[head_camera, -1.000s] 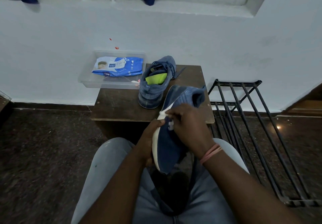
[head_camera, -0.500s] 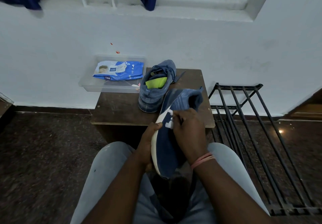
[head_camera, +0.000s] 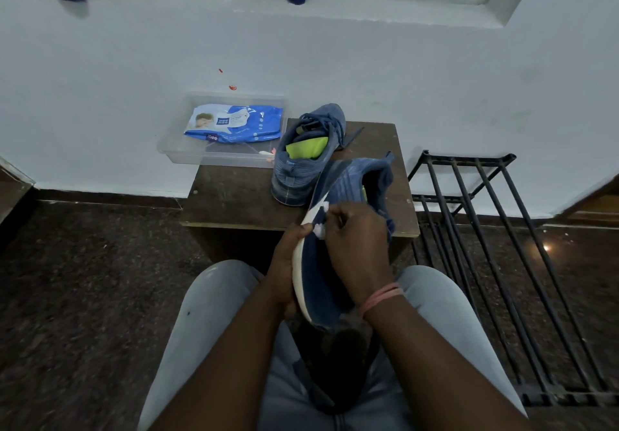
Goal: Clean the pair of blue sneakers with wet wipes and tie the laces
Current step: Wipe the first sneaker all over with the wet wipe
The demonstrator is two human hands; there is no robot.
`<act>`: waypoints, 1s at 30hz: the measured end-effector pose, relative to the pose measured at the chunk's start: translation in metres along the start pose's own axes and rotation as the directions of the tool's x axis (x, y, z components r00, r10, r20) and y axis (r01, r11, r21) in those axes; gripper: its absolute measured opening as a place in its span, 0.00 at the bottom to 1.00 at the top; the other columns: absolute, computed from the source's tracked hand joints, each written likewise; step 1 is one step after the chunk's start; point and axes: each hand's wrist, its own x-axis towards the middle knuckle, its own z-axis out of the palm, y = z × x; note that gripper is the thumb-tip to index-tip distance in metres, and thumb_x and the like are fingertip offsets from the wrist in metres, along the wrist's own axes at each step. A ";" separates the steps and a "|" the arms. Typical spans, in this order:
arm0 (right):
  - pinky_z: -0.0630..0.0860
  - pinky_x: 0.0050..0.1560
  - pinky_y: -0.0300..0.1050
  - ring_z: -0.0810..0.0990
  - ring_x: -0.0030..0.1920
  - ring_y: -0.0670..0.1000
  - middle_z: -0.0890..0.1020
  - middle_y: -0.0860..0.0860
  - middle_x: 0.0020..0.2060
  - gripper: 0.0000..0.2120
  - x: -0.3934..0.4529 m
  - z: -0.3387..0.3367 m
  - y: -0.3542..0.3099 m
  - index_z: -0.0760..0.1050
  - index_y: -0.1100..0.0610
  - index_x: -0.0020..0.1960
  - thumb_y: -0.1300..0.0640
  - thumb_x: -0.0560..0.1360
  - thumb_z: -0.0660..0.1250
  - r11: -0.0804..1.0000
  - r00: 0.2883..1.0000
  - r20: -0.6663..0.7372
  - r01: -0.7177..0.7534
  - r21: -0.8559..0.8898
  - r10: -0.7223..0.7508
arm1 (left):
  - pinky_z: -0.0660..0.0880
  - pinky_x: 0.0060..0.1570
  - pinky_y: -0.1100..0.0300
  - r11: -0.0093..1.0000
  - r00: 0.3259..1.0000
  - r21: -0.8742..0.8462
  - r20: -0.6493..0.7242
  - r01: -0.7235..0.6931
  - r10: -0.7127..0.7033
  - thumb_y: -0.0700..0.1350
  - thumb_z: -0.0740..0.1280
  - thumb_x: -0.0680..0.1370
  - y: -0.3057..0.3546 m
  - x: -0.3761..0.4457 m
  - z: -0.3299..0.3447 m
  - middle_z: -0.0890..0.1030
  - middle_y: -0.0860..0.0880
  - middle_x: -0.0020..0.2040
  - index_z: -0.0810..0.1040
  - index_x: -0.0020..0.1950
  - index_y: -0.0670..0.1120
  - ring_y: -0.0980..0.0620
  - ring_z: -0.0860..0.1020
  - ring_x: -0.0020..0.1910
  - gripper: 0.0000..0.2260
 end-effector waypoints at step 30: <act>0.74 0.39 0.47 0.78 0.39 0.55 0.81 0.53 0.38 0.10 0.025 -0.032 0.031 0.82 0.56 0.42 0.54 0.78 0.65 0.897 0.990 0.032 0.135 -0.420 -0.134 | 0.70 0.70 0.46 0.996 0.995 -0.021 0.048 0.088 -0.087 0.55 0.61 0.80 -0.008 0.004 0.002 0.81 0.39 0.64 0.78 0.70 0.41 0.40 0.79 0.62 0.24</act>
